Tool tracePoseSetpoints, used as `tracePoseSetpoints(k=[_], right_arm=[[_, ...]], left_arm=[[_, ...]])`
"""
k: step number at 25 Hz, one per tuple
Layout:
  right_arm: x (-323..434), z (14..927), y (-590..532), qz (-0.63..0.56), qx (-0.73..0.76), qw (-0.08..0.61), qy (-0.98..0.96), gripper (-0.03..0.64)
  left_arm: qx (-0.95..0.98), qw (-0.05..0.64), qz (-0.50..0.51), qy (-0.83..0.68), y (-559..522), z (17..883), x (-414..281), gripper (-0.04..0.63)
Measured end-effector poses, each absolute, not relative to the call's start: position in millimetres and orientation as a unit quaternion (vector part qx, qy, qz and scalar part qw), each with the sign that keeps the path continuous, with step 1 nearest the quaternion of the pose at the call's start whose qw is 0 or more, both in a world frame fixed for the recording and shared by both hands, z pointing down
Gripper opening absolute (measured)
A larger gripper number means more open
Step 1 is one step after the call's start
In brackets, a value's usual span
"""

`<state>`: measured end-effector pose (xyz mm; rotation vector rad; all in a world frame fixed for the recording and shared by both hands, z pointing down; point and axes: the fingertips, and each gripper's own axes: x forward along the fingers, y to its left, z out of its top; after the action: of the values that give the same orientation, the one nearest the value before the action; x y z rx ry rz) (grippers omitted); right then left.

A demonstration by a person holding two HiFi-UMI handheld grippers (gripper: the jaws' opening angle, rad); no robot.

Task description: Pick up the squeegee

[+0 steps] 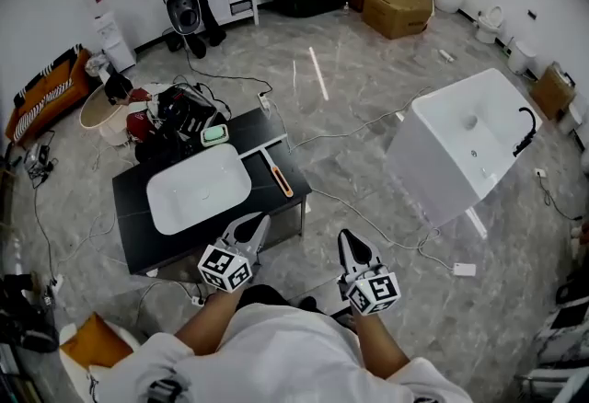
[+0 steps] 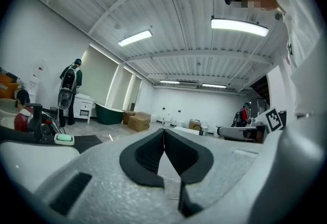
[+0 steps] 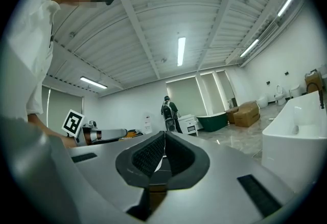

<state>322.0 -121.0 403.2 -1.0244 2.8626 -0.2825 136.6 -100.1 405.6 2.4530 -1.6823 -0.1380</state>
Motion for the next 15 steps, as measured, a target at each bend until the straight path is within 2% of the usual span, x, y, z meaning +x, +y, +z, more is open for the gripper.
tracePoseSetpoints(k=[8, 15], right_arm=[[305, 409, -184, -0.104, -0.311, 0.032, 0.944, 0.015], [246, 408, -235, -0.094, -0.266, 0.023, 0.959, 0.015]], left_arm=[[0.786, 0.083, -0.049, -0.611, -143, 405, 93, 0.017], [0.772, 0.083, -0.058, -0.628, -190, 411, 43, 0.017]])
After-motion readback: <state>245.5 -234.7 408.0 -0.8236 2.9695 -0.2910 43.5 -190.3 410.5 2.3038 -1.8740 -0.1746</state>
